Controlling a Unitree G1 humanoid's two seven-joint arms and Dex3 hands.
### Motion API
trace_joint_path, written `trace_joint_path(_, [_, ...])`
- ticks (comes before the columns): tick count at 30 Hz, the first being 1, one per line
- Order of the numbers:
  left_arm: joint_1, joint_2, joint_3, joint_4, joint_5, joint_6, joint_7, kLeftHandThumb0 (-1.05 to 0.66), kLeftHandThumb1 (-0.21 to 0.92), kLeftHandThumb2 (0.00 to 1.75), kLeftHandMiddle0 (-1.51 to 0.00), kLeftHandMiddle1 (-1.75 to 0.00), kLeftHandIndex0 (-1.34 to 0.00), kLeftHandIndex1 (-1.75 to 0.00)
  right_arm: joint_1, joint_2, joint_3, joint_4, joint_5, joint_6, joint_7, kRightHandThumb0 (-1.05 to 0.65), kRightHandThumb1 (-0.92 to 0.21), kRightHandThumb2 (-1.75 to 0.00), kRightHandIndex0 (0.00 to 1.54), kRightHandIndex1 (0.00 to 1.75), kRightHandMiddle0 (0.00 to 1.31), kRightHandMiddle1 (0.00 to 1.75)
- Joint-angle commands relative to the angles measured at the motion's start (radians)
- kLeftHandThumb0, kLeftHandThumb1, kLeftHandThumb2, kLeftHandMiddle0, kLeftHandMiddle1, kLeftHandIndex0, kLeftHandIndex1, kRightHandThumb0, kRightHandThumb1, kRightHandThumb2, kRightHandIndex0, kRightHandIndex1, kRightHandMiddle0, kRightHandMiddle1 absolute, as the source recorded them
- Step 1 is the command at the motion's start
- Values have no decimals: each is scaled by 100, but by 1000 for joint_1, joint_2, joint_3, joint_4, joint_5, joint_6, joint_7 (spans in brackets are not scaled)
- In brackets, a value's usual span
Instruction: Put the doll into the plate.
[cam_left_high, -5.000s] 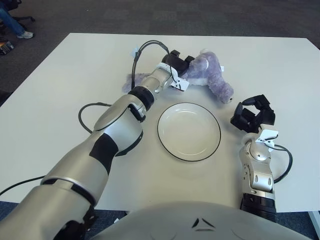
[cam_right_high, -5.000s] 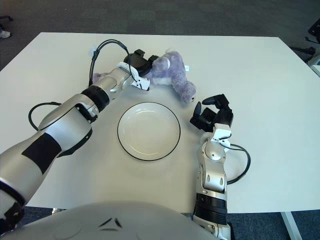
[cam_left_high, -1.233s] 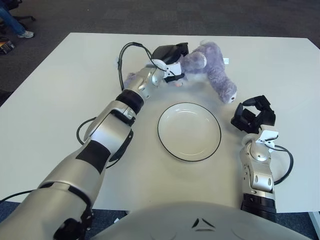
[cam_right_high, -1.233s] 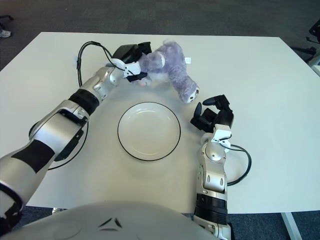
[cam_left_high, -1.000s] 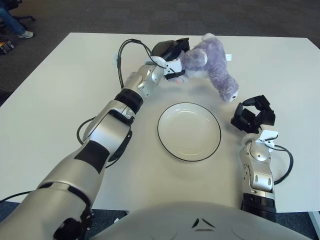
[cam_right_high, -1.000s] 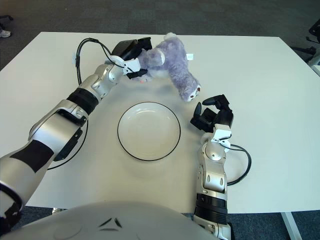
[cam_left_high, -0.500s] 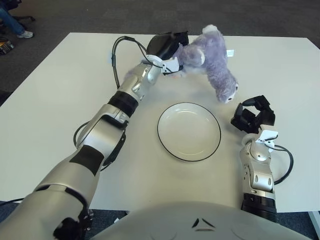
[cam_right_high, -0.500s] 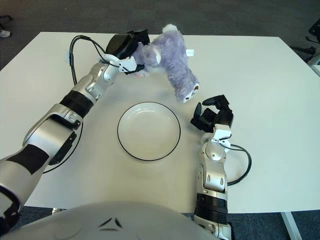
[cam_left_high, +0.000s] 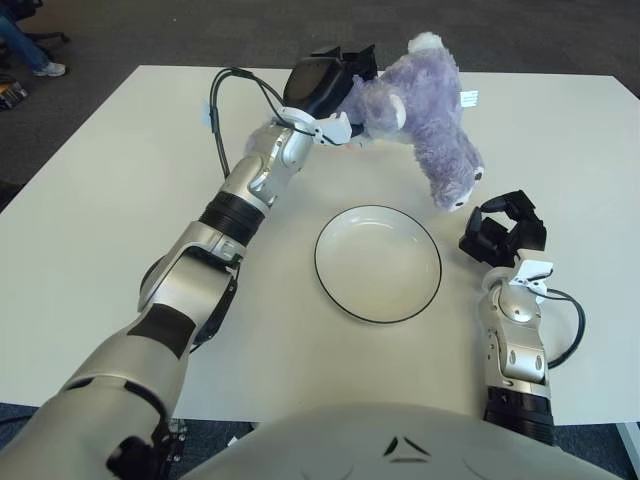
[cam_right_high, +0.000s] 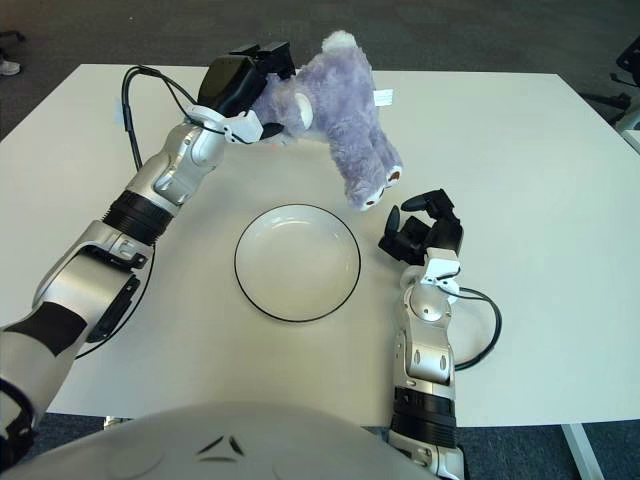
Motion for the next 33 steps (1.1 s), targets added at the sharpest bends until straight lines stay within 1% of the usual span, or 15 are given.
trace_joint_path(1, [49, 29, 32, -87, -9, -4, -20, 60, 4, 165, -84, -175, -104, -175, -7, -4, -6, 5, 6, -11, 3, -45, -40, -121, 112, 175, 54, 175])
trace_joint_path(3, [66, 37, 40, -115, -14, -9, -33, 60, 4, 165, -84, -175, -105, -175, -7, -5, -6, 6, 8, -11, 4, -45, -40, -121, 112, 175, 54, 175])
trace_joint_path(7, [166, 101, 80, -222, -69, -84, -79, 60, 4, 165, -84, -175, -106, -175, -10, -6, -9, 13, 12, -19, 6, -45, -40, -121, 112, 175, 54, 175])
trace_joint_path(9, [188, 112, 92, -251, -87, -94, -103, 60, 4, 165, -84, -175, -106, -175, -11, -7, -9, 16, 14, -22, 8, -45, -40, -121, 113, 175, 55, 175])
trace_joint_path(16, [214, 109, 119, -276, -125, -118, -145, 60, 4, 165, -85, -175, -105, -175, -11, -6, -8, 15, 12, -24, 8, -45, -40, -121, 114, 175, 55, 175])
trace_joint_path(24, [237, 115, 146, -272, -179, -195, -166, 61, 2, 168, -86, -175, -107, -175, -9, -15, -2, 7, 0, -5, 17, -45, -41, -120, 115, 175, 54, 175])
trace_joint_path(30, [268, 133, 165, -285, -210, -254, -193, 61, 2, 168, -86, -175, -108, -175, -10, -16, -5, 10, 2, -9, 15, -45, -41, -120, 115, 175, 54, 175])
trace_joint_path(33, [282, 140, 173, -294, -228, -270, -213, 62, 1, 169, -87, -175, -109, -175, -10, -15, -6, 10, 5, -14, 15, -45, -41, -120, 115, 175, 54, 175])
